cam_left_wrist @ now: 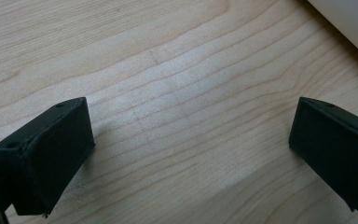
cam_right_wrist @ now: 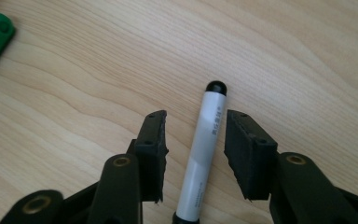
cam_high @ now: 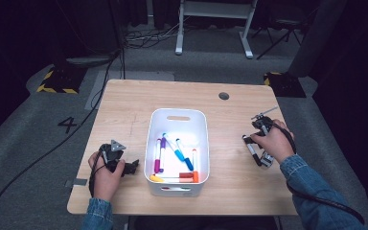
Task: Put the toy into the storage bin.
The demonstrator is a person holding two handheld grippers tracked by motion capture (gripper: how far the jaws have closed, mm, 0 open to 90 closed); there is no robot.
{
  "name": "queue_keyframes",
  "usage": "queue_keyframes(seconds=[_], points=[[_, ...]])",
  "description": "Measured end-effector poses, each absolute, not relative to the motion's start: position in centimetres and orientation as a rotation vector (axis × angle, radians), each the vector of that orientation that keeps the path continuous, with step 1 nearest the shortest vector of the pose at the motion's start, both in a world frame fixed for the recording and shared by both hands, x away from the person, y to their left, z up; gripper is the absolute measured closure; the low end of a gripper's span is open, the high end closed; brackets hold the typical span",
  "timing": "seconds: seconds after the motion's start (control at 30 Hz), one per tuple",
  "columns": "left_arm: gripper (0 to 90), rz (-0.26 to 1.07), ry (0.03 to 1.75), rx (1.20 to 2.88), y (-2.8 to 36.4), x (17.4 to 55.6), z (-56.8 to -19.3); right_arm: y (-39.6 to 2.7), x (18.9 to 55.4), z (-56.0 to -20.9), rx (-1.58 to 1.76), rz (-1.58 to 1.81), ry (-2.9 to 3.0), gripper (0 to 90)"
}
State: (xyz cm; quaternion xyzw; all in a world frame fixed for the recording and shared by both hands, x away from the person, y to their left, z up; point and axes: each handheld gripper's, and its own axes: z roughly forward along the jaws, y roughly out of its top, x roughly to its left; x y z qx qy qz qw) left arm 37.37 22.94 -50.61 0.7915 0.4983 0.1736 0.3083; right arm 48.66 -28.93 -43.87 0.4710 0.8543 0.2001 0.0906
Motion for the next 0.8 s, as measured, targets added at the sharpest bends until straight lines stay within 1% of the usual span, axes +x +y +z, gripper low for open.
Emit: queue_keyframes(seconds=[0.2,0.33,0.4,0.5,0.8], points=[[0.0,0.459,1.317,2.093,22.9,37.4,-50.6,-29.1,48.9,-45.5,1.447,0.518,2.558,63.5],[0.0,0.463,1.317,2.093,23.0,37.4,-50.6,-29.2,48.8,-46.3,1.473,0.467,2.596,69.7],[0.0,0.460,1.317,2.094,23.0,37.4,-50.6,-29.1,48.8,-46.3,1.481,0.464,2.596,71.4],[0.0,0.459,1.317,2.094,23.0,37.4,-50.6,-28.9,48.6,-46.2,1.520,0.435,2.591,76.5],[0.0,0.463,1.317,2.092,22.9,37.4,-50.6,-28.8,48.5,-46.1,1.533,0.422,2.575,76.8]])
